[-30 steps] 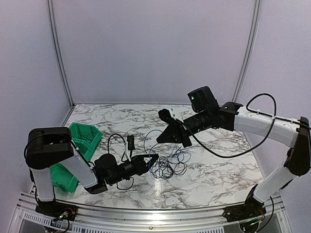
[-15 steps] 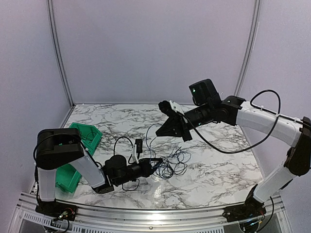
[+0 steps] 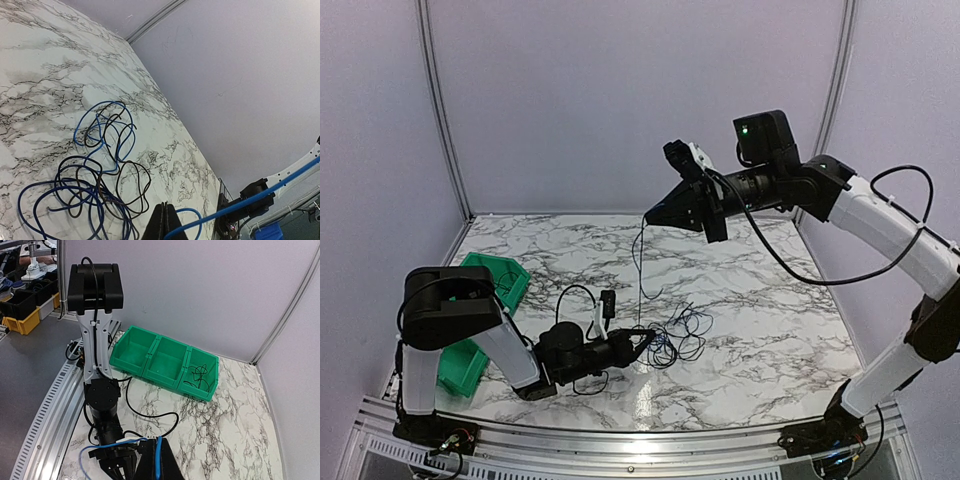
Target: Untangle the cables
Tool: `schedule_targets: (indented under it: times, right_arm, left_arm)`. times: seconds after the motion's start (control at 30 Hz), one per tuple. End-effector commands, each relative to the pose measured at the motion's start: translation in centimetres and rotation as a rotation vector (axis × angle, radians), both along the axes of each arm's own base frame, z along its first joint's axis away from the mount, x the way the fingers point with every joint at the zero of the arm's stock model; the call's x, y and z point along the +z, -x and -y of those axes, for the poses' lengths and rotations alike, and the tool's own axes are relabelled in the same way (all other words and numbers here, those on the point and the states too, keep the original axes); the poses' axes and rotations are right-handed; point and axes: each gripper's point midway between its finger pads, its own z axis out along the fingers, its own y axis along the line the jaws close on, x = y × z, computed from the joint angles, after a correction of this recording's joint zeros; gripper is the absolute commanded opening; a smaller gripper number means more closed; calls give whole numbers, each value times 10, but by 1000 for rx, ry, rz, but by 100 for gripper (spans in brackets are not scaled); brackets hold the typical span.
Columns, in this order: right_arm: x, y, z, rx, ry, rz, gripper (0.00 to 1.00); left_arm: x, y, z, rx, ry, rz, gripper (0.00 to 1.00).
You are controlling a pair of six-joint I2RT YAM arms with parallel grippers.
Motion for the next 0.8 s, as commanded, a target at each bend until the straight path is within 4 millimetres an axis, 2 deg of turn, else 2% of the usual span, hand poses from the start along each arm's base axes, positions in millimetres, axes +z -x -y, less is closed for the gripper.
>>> schedule_targets:
  times: [0.0,0.3,0.6,0.7,0.77]
  right_arm:
    - [43,5,14,1,-82,43,0]
    - [81,6,28,-15,-139,98,0]
    - [87,9,34,-19,-149,110,0]
    - [80,4,35,-40,-135,114,0]
    - [67,-2,36,-64,-118,104,0]
  left_arm:
    - [-14,6,1,-24,-40,-14,2]
    - [-20,9,1,-35,-56,-14,7]
    - [-14,10,0,-36,-53,-3,5]
    - [4,10,-11,-6,-36,43,0]
    - [20,9,-23,22,-28,76,0]
